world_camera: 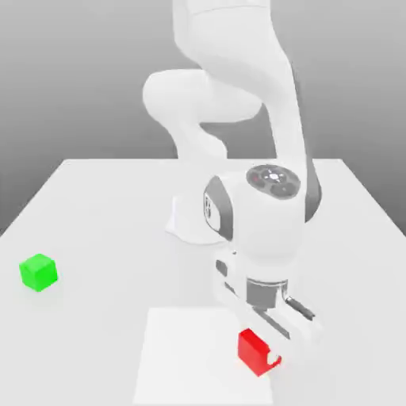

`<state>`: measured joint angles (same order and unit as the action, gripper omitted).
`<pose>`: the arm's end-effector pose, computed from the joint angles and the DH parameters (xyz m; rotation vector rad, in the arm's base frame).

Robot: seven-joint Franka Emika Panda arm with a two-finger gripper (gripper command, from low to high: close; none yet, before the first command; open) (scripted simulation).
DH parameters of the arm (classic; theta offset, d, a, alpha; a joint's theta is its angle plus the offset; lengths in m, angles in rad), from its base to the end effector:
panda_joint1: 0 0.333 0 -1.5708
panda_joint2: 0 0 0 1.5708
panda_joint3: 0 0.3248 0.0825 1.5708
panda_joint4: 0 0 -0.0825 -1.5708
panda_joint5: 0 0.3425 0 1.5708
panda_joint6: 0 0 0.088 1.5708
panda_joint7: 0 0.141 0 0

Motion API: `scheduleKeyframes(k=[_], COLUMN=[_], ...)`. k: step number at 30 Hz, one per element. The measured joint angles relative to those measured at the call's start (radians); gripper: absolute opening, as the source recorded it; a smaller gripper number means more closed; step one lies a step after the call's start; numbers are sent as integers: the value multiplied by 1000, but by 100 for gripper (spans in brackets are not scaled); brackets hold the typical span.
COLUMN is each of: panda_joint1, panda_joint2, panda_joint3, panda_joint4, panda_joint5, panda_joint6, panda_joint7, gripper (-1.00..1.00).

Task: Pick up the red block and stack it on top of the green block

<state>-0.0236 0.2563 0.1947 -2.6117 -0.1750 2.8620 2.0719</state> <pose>0.4131 0.0844 0.1796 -2.0254 2.3978 -0.0008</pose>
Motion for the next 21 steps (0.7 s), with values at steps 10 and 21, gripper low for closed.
scheduleKeyframes(k=[10,21], panda_joint1=[-309,-800], panda_joint2=[-216,-326], panda_joint3=[-135,-381], panda_joint4=[-59,-124], panda_joint5=[107,139], panda_joint6=[-148,-193], panda_joint7=[-83,-113], gripper=[-100,-100])
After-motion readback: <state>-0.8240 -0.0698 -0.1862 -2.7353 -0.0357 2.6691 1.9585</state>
